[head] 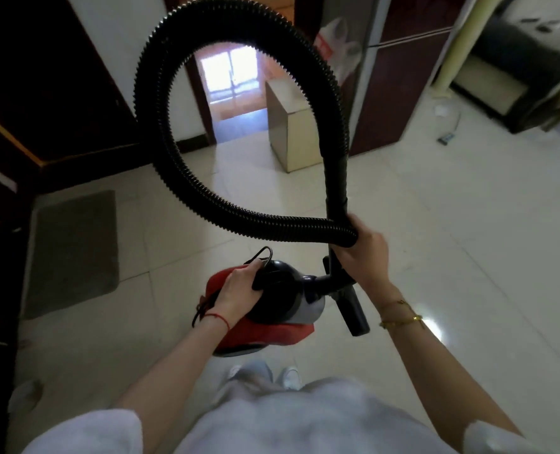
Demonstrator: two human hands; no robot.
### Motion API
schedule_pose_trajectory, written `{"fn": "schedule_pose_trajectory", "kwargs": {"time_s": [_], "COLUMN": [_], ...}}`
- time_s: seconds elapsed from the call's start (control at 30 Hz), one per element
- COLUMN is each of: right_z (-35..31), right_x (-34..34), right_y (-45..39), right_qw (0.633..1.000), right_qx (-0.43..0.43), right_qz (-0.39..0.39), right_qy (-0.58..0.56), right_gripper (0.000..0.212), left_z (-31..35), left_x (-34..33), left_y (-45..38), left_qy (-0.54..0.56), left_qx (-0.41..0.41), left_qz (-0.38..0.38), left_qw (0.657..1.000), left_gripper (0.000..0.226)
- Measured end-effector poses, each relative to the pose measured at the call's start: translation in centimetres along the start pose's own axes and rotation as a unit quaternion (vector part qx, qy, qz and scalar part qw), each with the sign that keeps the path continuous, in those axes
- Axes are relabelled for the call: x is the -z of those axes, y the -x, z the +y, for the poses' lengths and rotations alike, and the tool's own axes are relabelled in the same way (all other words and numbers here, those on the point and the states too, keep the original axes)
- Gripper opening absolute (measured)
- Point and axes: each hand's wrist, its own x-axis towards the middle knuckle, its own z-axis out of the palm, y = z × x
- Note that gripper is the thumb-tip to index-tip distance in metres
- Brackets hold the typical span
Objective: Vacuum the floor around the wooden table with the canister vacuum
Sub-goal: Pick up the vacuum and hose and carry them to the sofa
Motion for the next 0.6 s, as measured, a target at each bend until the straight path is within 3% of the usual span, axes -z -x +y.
{"fn": "schedule_pose_trajectory", "kwargs": {"time_s": [0.13,0.6], "right_z": [4.2,21.7], "right_x": [2.8,10.3], "right_y": [-2.8,-17.0], "right_qw": [0.998,0.971], "right_qx": [-0.034,-0.178], "right_qz": [0.042,0.149], "right_qy": [0.017,0.052], "right_gripper": [0.033,0.047], "left_z": [4.7,20.4], "left_x": [-1.5,-10.2], "left_y": [-5.8,-30.2], "left_qy": [-0.006,-0.057], "left_qx": [-0.042,-0.188], "left_qz": [-0.041,-0.134], "left_qw": [0.998,0.971], "left_gripper": [0.021,0.021]}}
